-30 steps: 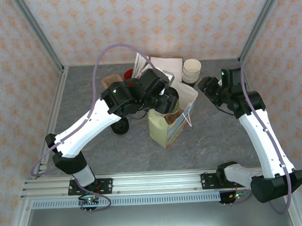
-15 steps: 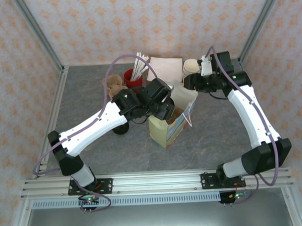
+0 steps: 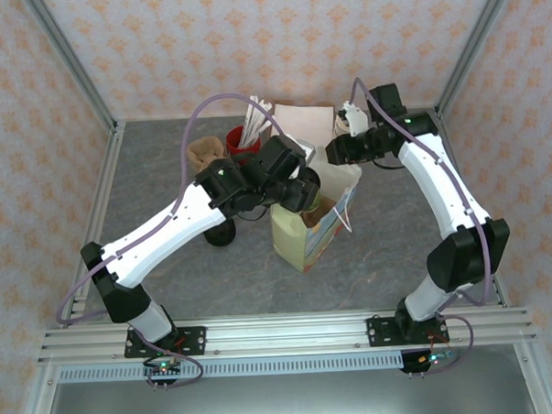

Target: Pack the takeout coffee

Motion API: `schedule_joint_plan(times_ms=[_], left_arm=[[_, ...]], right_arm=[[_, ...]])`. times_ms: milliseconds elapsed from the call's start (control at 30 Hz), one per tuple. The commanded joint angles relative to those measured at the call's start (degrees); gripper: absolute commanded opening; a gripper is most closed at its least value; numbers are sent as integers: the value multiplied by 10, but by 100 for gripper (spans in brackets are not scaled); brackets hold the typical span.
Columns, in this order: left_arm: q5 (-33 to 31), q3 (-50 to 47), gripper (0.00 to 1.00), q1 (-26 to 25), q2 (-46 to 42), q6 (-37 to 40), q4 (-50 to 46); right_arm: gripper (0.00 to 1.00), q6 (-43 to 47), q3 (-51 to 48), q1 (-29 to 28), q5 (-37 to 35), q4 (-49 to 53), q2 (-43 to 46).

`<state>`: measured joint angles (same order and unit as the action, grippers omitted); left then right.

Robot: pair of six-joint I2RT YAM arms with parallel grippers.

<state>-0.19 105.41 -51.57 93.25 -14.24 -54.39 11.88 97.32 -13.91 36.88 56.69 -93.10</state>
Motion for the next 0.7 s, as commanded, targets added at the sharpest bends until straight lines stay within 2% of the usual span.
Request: schedule_joint_plan(times_ms=[0,67,167,367,667], left_arm=[[4,24,61,6,7,17,4],[2,23,60,6,8,20,5],[-4,21,60,7,7,21,10],[-19,0,60,6,-1,14,30],[-52,-88,60,-5,-33,15,79]], right_arm=[[25,38,37,-7,17,33,-12],[12,46,52,-14,31,36,-12],[3,49,52,-26,52,18,7],[0,45,-15,-52,90,-54,72],[0,17,-66,-77,87,-98,118]])
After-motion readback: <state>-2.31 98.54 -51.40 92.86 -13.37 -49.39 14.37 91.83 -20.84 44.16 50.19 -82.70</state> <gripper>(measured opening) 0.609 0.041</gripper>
